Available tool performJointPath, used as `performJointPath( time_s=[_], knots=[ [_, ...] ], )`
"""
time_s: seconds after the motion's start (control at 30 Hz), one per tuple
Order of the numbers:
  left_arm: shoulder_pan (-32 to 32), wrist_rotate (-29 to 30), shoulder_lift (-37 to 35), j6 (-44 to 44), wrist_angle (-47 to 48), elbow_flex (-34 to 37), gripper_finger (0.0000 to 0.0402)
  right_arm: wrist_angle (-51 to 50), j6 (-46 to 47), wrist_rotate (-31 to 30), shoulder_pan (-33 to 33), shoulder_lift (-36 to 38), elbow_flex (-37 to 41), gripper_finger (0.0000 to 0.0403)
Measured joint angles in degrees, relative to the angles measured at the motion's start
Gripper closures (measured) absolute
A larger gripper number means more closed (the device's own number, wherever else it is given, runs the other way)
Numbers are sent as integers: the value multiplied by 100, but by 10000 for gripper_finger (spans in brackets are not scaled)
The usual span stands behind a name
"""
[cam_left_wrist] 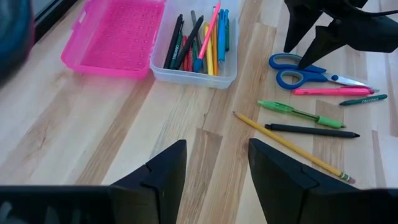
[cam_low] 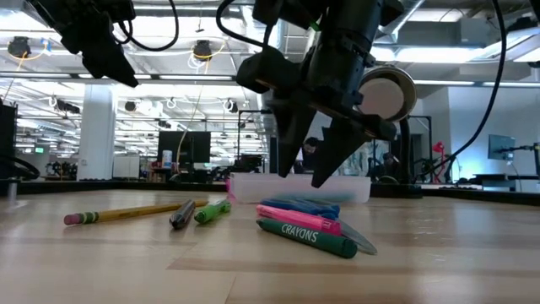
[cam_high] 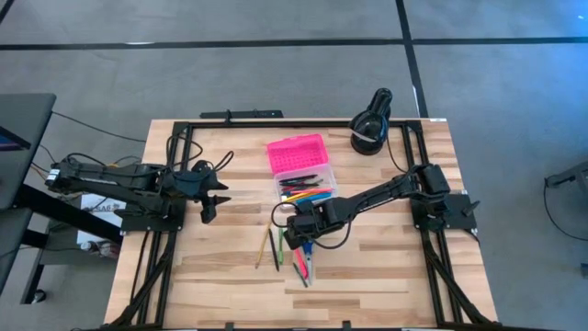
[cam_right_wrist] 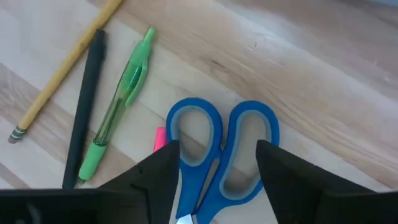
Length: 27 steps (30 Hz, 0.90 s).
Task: Pick & place school supplies into a supply box
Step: Put the blue scissors into the pink supply box
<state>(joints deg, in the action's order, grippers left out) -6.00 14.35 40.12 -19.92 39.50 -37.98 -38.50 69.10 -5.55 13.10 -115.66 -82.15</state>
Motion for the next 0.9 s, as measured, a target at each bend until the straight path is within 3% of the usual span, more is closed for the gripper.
performJointPath(
  time_s=[0.2, 0.57, 0.73, 0.9],
  knots=[
    [0, -2, 0, -54, 0, 0, 236, 56, -11, -258, 43, 0, -2, 194],
    [0, -2, 0, -84, -2, 0, 236, 85, -63, -347, 103, 0, -2, 233],
    [0, -2, 0, -106, -2, 0, 236, 217, -143, -305, 102, -123, -24, 241],
    [0, -15, 0, -167, -2, -2, 236, 530, -140, 127, 104, -440, -46, 241]
  ],
)
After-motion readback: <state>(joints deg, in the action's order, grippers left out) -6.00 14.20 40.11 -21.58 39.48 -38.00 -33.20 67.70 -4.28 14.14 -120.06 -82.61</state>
